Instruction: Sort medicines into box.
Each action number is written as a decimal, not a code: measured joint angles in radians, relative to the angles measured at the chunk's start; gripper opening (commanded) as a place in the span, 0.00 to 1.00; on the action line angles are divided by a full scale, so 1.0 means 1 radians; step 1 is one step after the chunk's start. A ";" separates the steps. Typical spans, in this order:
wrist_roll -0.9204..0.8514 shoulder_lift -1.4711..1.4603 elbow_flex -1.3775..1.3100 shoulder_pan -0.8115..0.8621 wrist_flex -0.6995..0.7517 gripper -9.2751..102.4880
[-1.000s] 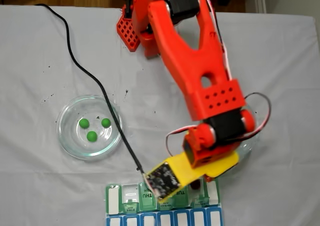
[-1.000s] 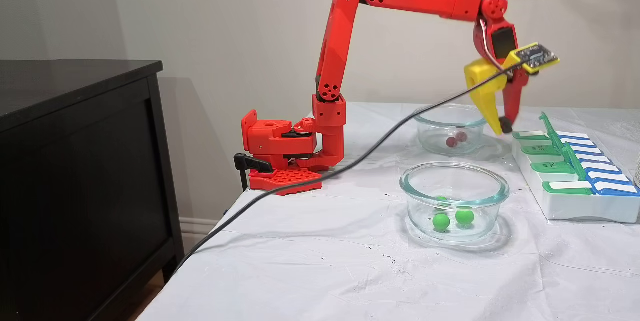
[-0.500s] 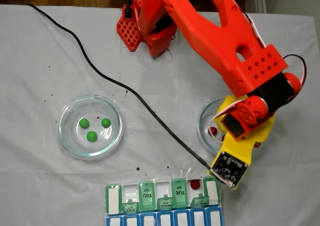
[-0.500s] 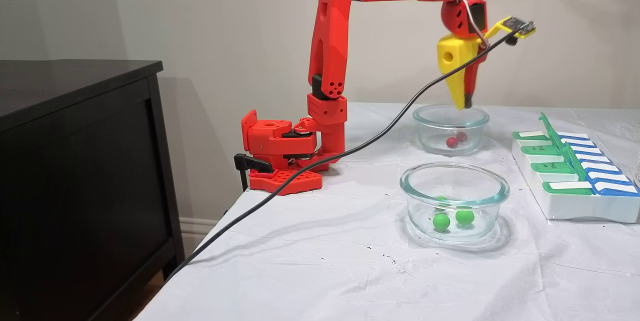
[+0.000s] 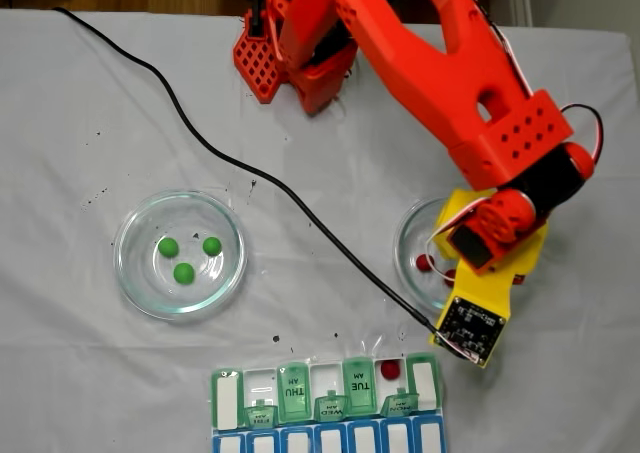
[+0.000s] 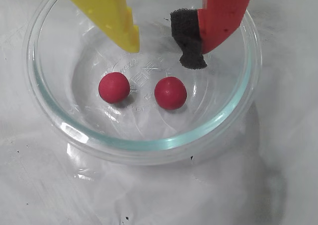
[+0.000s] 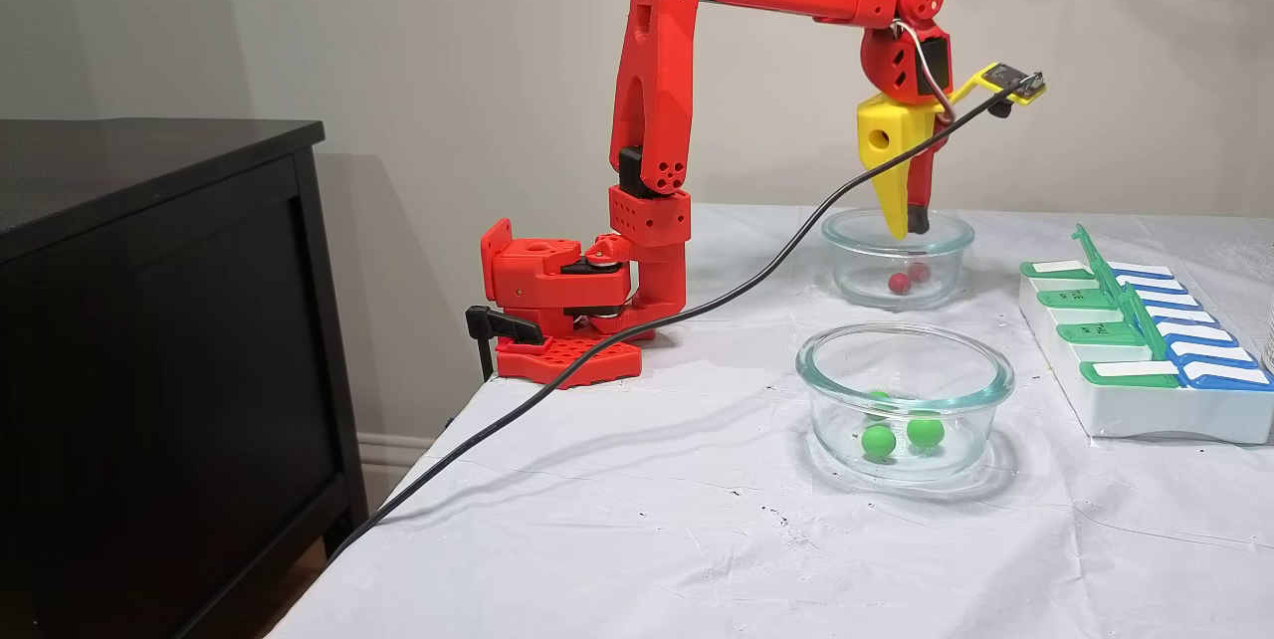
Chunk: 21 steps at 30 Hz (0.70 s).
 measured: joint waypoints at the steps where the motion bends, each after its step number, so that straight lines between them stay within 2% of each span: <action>1: 0.000 0.000 0.006 -0.003 -0.008 0.23; 21: -0.017 -0.058 0.097 -0.006 -0.202 0.24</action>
